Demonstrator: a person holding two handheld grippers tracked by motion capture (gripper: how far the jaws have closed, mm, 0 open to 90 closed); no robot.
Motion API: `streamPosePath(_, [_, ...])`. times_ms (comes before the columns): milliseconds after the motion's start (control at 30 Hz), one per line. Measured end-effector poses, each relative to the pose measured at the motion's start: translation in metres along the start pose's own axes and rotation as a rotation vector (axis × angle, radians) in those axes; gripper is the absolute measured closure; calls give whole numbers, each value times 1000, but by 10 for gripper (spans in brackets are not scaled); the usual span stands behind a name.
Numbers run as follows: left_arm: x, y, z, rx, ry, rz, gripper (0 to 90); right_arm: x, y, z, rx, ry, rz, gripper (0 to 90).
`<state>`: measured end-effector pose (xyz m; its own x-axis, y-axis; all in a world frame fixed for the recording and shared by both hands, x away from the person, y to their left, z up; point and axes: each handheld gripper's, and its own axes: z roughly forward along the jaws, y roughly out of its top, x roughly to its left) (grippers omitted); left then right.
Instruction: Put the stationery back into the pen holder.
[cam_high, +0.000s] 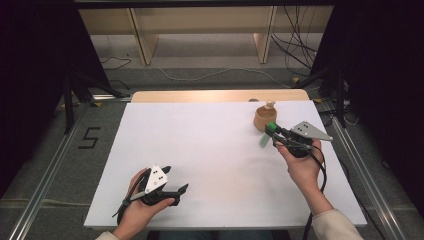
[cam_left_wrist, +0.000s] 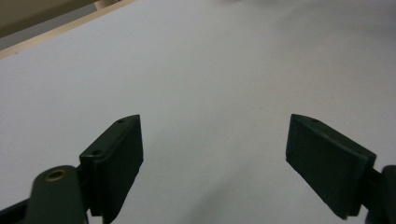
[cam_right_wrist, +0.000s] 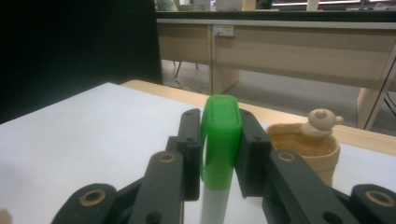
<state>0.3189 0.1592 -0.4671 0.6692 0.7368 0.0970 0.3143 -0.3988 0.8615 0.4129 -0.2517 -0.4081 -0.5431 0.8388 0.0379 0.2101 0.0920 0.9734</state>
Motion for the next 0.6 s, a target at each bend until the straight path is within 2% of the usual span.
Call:
streamPosePath(300, [1, -1, 2, 8, 0, -1, 191, -15, 9, 10, -7, -32, 4, 747])
streamPosePath(600, [1, -1, 2, 6, 2, -3, 191, -26, 25, 23, -7, -48, -19, 747])
